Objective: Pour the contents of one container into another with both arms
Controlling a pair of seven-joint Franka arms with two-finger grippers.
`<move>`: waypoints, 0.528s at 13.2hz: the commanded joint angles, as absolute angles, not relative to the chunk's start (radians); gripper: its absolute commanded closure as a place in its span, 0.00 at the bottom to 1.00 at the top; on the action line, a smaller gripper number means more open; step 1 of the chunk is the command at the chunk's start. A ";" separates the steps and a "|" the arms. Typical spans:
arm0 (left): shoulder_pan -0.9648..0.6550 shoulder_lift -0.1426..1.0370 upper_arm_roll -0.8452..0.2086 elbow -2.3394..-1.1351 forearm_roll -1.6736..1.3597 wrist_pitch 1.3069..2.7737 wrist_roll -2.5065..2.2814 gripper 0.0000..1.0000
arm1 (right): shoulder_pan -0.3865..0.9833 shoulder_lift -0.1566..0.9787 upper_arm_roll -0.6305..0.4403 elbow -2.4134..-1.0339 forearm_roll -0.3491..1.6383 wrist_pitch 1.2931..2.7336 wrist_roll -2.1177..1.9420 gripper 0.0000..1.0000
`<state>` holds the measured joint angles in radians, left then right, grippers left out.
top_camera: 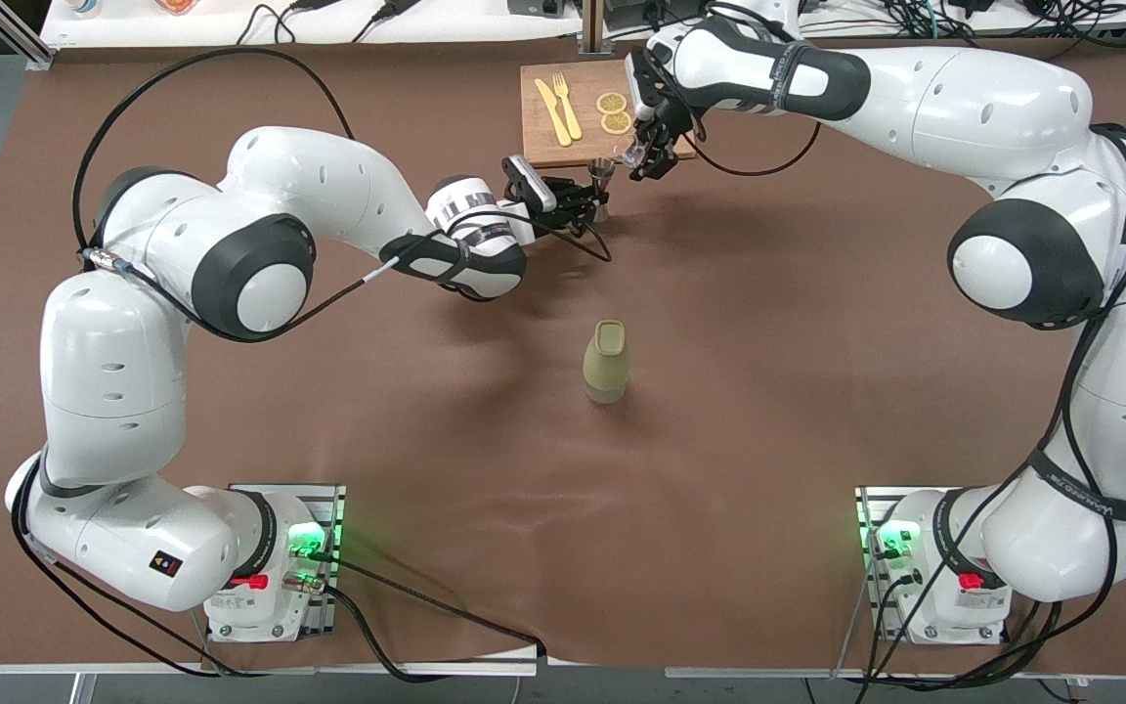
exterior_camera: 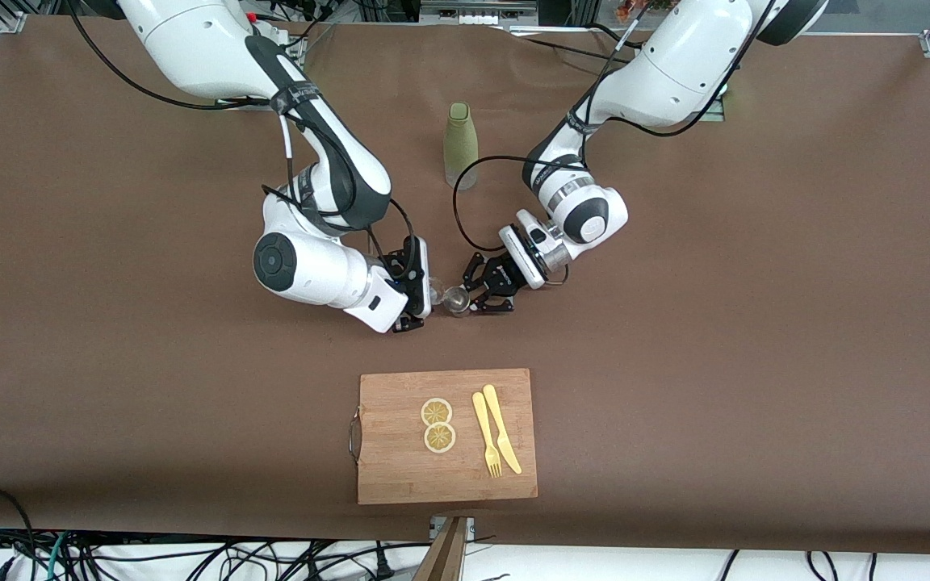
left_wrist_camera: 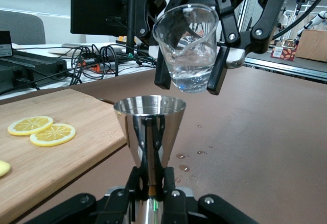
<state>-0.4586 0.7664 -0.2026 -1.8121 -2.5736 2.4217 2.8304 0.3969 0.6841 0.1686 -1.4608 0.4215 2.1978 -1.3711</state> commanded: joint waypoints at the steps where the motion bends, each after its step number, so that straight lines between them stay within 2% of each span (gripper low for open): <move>1: -0.463 0.781 -0.212 -1.799 -2.761 2.414 3.177 1.00 | 0.405 0.693 0.173 -1.436 0.373 2.200 -1.351 0.64; 7: -0.472 0.784 -0.212 -1.795 -2.775 2.414 3.177 1.00 | 0.425 0.690 0.167 -1.434 0.351 2.220 -1.350 0.64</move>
<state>-0.4649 0.7665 -0.2026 -1.8119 -2.5761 2.4217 2.8303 0.4128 0.6842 0.1687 -1.4570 0.3729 2.2089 -1.3711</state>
